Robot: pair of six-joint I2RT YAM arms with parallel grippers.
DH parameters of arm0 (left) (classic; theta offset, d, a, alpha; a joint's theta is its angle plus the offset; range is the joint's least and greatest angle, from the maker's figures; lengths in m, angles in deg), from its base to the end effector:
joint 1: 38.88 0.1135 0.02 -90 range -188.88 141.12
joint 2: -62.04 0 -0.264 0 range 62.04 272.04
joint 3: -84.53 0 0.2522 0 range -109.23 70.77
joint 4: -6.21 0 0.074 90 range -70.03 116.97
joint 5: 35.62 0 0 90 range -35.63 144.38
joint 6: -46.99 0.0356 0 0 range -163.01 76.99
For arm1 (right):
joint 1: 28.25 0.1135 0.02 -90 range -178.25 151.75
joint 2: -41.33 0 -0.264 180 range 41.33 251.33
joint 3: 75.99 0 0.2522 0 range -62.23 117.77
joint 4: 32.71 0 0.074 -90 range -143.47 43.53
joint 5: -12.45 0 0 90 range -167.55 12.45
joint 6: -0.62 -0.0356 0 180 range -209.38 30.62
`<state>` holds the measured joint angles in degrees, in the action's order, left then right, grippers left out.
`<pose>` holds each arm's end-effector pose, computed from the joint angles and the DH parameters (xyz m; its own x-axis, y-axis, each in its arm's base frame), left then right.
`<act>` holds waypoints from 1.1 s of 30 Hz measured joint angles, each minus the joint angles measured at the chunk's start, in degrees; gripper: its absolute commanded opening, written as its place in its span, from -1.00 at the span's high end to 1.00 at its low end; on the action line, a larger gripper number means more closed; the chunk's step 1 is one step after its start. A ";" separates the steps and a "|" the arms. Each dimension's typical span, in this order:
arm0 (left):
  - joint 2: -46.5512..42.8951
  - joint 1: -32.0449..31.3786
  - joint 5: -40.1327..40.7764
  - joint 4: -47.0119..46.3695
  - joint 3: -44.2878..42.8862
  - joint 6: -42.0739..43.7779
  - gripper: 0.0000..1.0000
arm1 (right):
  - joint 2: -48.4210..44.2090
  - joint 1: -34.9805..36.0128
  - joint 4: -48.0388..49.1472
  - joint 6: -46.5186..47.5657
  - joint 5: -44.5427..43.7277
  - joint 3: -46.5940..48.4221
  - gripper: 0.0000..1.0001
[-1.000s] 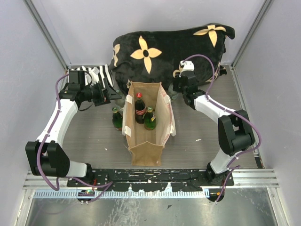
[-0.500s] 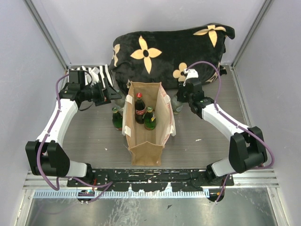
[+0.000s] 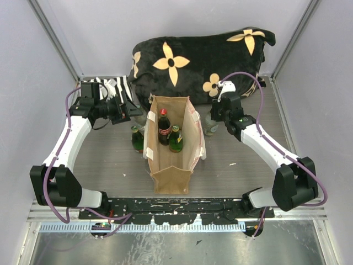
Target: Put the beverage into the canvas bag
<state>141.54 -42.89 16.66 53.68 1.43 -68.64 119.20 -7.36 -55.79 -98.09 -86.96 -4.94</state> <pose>0.2950 -0.0425 0.3181 -0.8375 -0.2843 -0.4666 0.1475 0.7046 -0.6941 0.2913 0.1049 0.2873 -0.4936 -0.0285 -0.8692 -0.1463 0.9879 0.0507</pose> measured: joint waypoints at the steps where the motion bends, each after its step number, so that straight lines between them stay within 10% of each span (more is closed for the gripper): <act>1: 0.00 0.00 0.00 -0.02 0.00 -0.04 -0.91 | -0.17 0.00 -0.26 0.07 -0.07 0.15 0.98; 33: -0.02 -0.07 0.00 -0.46 0.00 -0.59 -0.90 | -1.14 0.00 -9.62 2.71 1.25 24.00 0.98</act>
<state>141.52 -42.95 16.66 53.22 1.43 -69.23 118.06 -7.36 -65.41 -95.38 -85.72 19.06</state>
